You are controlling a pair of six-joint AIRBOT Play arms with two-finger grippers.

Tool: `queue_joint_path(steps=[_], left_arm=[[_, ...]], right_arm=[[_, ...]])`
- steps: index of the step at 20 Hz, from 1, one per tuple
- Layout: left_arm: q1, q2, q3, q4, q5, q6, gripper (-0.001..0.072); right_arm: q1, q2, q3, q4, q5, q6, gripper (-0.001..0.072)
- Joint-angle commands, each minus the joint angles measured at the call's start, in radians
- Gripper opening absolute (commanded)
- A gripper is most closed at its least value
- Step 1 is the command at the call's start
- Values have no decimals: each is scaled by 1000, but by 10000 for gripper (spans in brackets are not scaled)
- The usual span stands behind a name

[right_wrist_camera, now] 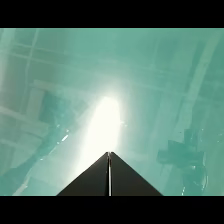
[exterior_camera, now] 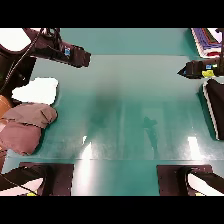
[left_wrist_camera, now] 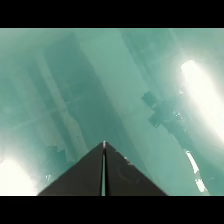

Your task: Fold the shirts.

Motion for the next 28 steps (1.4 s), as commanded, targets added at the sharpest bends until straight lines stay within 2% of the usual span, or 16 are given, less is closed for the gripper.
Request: queue_joint_path(steps=[1, 11, 14, 15, 16, 17, 19, 24, 28], left_arm=[[0, 0, 0, 0, 1, 0, 29], [0, 0, 0, 0, 2, -1, 28], [5, 0, 0, 37, 80, -7, 31], [7, 0, 0, 118, 82, -8, 213], [9, -2, 0, 230, 65, -23, 523], [21, -9, -2, 337, 37, -55, 549], [77, -33, -27, 463, 2, -69, 550], [328, -104, -248, 471, 89, -122, 550], [446, -200, -357, 468, 166, -138, 550]], right_arm=[[3, 0, 1, 1, -2, 0, 17], [3, -1, -1, 1, -1, 0, 18], [3, -1, 0, 1, -1, 0, 17], [3, -1, -1, 2, -1, 0, 18], [3, -1, 0, 2, 0, 0, 18], [3, -1, 0, 2, 0, 1, 17], [3, -1, 0, 2, -1, 1, 17], [3, -1, -1, 2, 0, 1, 17], [3, -1, 0, 2, 0, 1, 17]])
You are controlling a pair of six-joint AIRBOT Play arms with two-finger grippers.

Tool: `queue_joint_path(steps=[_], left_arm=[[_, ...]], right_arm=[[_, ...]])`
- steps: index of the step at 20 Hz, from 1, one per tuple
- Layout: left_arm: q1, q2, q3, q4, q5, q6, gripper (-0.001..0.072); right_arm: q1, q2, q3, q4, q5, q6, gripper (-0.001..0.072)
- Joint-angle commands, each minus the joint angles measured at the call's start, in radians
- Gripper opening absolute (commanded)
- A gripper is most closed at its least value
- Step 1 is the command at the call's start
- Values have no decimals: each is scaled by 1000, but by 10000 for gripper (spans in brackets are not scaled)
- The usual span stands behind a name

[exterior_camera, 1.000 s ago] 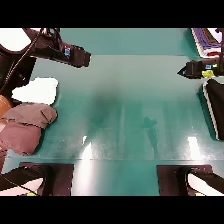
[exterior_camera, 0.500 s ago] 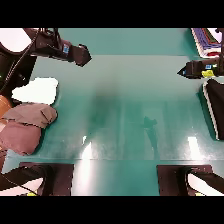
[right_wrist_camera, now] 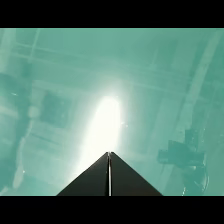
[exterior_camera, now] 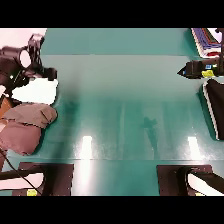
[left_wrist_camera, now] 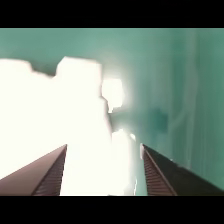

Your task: Fold the shirts.

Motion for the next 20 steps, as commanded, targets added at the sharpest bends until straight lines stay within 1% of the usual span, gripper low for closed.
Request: queue_joint_path(steps=[1, 4, 5, 6, 7, 9, 11, 12, 14, 16, 17, 20], left_arm=[[102, -80, -72, 18, 59, -31, 550], [116, -94, -71, 22, 64, -29, 546], [115, -93, -62, 22, 59, -29, 384], [116, -91, -53, 22, 51, -29, 125], [115, -86, -40, 22, 40, -28, 35], [116, -53, 0, 23, 4, -27, 27], [113, 31, 63, 22, -27, -24, 27], [106, 85, 107, 19, -45, -13, 26], [69, 203, 227, 18, -132, 43, 26], [-13, 311, 342, 11, -202, 90, 26], [-69, 358, 384, 0, -207, 106, 27], [-259, 417, 469, -14, -228, 105, 25]], right_arm=[[1, -1, 0, 0, 0, 1, 17], [1, -1, 0, 0, 0, 1, 17], [1, -1, -1, 0, 0, 1, 17], [1, 0, 0, 0, 0, 1, 17], [1, 0, 0, 0, 0, 1, 17], [1, 4, 1, 1, -1, 1, 17], [1, 27, 2, 1, -26, 1, 16], [1, 47, 2, 5, -49, 1, 17], [1, 101, 2, 8, -108, 1, 16], [-1, 156, 2, 7, -164, 1, 16], [-3, 180, 2, 7, -191, 1, 16], [-11, 243, 2, 7, -249, 0, 16]])
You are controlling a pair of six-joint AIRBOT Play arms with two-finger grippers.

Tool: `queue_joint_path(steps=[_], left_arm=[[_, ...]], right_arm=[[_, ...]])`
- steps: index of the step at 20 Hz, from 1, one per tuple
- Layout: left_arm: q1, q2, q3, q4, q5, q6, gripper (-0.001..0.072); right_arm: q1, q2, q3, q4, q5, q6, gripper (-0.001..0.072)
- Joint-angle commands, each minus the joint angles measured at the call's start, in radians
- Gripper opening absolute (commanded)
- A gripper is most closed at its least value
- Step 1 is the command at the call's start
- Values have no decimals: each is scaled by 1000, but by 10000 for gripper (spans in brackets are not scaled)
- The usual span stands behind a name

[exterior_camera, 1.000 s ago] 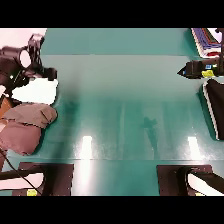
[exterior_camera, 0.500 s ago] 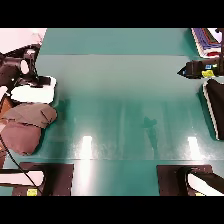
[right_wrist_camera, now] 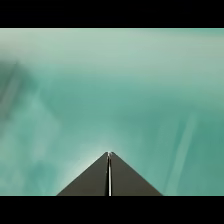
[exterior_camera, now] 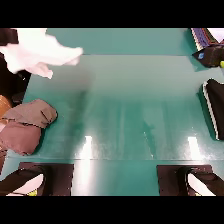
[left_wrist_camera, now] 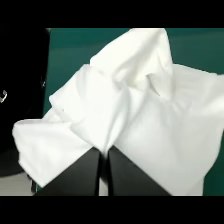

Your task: Fold the shirts.

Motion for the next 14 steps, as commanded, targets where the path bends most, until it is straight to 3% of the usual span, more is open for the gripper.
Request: queue_joint_path(steps=[1, 6, 8, 10, 14], left_arm=[[-218, 77, 100, -15, -61, 23, 25], [-563, -104, 100, -39, -136, 0, 28], [-639, -219, 100, -148, -121, 4, 41], [-665, -322, 100, -309, -33, 28, 503], [-591, -373, 100, -332, 56, 7, 499]], right_arm=[[-17, 74, 0, 0, -81, 0, 16], [-109, 138, 0, 0, -74, -1, 16], [-147, 161, 0, 0, -73, -1, 16], [-180, 179, 0, 0, -60, -1, 16], [-241, 191, 0, 0, -3, -1, 16]])
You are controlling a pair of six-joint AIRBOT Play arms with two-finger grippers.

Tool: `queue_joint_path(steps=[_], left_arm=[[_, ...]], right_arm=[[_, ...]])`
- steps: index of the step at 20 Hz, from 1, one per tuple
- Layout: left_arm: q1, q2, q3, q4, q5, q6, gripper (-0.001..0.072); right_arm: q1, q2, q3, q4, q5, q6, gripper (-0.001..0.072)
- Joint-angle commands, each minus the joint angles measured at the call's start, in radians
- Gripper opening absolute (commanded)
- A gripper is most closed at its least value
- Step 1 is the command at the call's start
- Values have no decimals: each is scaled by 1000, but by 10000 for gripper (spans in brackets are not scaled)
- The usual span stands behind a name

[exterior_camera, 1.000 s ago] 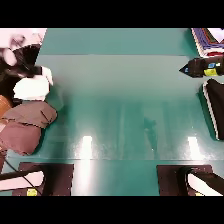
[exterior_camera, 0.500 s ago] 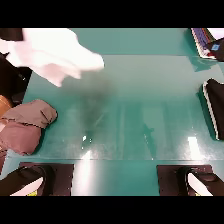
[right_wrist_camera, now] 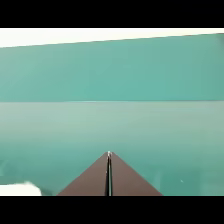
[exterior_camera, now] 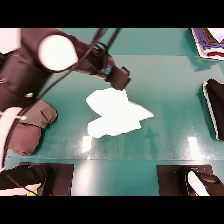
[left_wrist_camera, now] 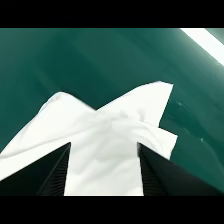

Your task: Fold the shirts.

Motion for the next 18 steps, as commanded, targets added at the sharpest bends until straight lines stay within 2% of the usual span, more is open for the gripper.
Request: queue_joint_path(steps=[1, 4, 9, 12, 16, 18], left_arm=[[69, -51, 2, -56, 27, -10, 500], [239, -53, -72, -57, -38, -28, 500], [428, -84, -385, -135, 76, -24, 500], [462, -159, -471, -215, 163, 0, 500], [459, -254, -472, -297, 200, 63, 500], [459, -259, -471, -291, 224, 63, 499]], right_arm=[[-54, 10, 0, 0, 51, 0, 16], [-57, 7, -7, 1, 57, 0, 16], [-45, -60, -7, 3, 132, 0, 17], [14, -111, -7, 1, 142, 0, 16], [105, -166, -7, 0, 140, 0, 16], [132, -188, -7, 0, 144, 0, 16]])
